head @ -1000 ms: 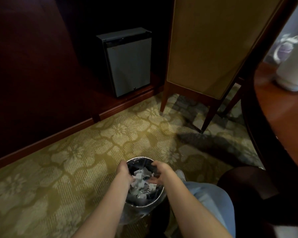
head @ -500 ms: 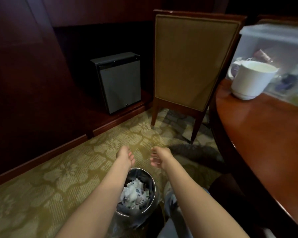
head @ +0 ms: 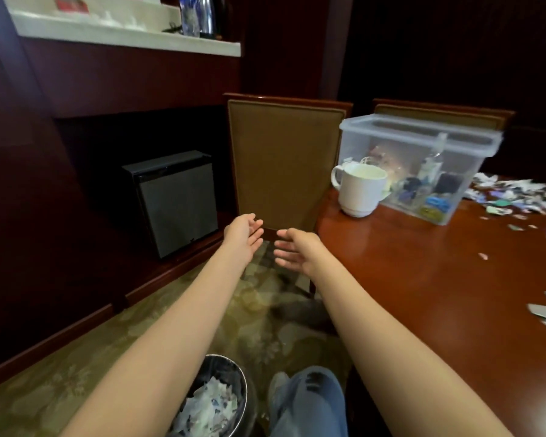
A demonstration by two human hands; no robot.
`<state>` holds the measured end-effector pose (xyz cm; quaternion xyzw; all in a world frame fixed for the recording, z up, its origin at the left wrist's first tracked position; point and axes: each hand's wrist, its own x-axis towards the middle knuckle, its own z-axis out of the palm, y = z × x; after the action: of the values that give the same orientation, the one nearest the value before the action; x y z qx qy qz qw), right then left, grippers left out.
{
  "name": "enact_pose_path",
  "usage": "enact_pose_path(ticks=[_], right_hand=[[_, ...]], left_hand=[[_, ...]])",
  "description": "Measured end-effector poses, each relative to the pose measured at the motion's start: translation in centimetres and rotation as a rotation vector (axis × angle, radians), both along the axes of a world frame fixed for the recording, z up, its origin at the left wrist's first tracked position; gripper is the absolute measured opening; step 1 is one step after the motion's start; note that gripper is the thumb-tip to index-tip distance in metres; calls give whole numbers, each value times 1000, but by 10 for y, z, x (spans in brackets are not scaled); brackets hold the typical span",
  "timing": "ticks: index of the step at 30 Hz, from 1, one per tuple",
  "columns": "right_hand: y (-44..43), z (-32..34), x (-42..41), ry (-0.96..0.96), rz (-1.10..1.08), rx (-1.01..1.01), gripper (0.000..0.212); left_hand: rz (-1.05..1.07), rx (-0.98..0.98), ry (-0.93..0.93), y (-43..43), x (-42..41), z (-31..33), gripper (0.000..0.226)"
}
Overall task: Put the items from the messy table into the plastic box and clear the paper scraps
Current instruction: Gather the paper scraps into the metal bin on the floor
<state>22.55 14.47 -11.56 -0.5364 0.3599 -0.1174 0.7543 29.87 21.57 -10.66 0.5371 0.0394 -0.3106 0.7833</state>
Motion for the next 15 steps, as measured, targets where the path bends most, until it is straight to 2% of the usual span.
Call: enact_pose_path(ticks=[6, 15], right_hand=[[-32, 46, -41, -89, -78, -55, 33], [-88, 66, -121, -94, -332, -132, 35]], left_hand=[[-71, -76, -34, -35, -31, 33, 38], [-312, -103, -97, -89, -91, 53, 41]])
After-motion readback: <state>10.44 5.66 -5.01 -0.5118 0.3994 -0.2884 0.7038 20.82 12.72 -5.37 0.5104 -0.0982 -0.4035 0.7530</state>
